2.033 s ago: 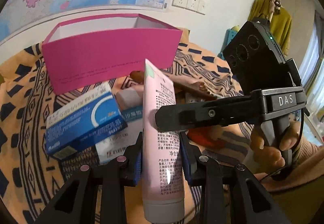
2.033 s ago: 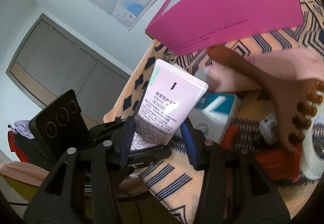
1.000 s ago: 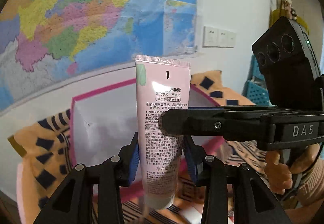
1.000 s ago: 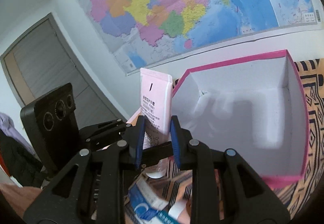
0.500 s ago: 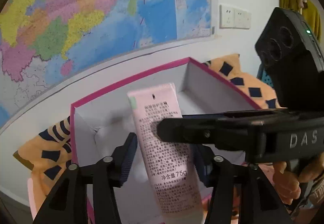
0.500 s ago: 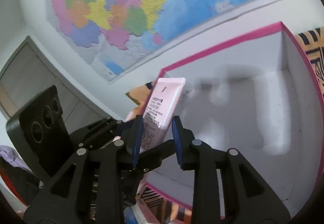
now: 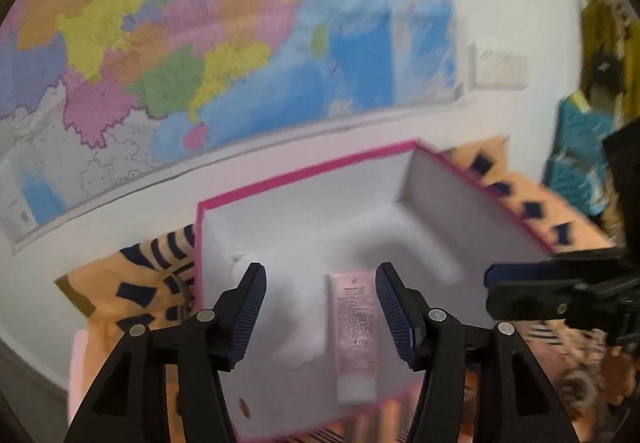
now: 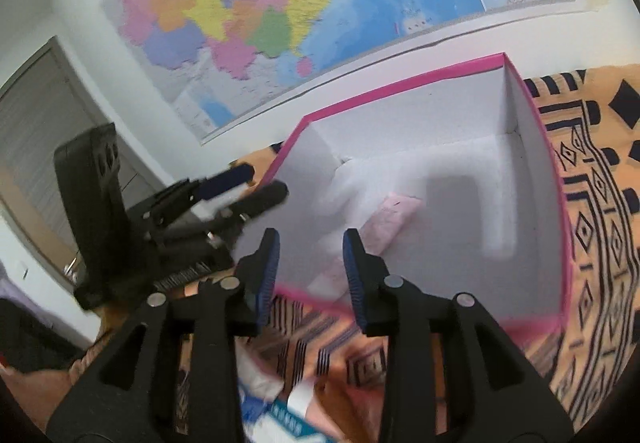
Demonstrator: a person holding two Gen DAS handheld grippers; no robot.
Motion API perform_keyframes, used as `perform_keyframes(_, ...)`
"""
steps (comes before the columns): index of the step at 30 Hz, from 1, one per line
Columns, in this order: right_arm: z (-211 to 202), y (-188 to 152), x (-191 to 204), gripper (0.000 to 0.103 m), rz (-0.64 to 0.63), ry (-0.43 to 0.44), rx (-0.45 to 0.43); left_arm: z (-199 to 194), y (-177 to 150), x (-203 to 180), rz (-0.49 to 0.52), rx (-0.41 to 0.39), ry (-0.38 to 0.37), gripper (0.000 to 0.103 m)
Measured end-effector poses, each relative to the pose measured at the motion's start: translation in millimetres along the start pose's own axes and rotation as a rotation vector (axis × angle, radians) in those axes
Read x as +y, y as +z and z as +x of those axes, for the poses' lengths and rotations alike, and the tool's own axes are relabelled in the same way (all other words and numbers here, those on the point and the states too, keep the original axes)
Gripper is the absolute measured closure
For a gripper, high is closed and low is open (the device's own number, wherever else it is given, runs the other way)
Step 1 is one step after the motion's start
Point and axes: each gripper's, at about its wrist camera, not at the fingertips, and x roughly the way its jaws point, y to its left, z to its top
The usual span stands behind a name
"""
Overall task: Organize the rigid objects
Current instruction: 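Open the left gripper to drop the pink tube into the box, then grasp the brown wooden massager by its handle with the right gripper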
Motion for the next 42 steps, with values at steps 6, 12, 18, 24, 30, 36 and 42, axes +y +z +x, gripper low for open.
perform_keyframes(6, -53, -42, 0, 0.061, -0.022, -0.002, -0.009, -40, -30, -35, 0.089, -0.055, -0.129, 0.041)
perform_keyframes(12, -83, -85, -19, 0.061, 0.049, -0.114, 0.035, -22, -59, -73, 0.156, 0.032, -0.215, 0.041)
perform_keyframes(18, -88, -122, -27, 0.061, 0.091, -0.176, 0.117, -6, -78, -90, 0.198, 0.105, -0.215, 0.041)
perform_keyframes(24, -81, -141, -35, 0.061, 0.155, -0.16, 0.148, -4, -88, -99, 0.234, 0.137, -0.212, 0.041)
perform_keyframes(30, -75, -143, -36, 0.061, 0.164, -0.148, 0.123, 2, -94, -102, 0.253, 0.164, -0.217, 0.041)
perform_keyframes(36, -73, -142, -42, 0.087, 0.197, -0.119, 0.112, -6, -100, -113, 0.316, 0.144, -0.219, 0.041)
perform_keyframes(42, -77, -134, -45, 0.087, 0.202, -0.087, 0.086, -12, -108, -123, 0.4, 0.137, -0.255, 0.041)
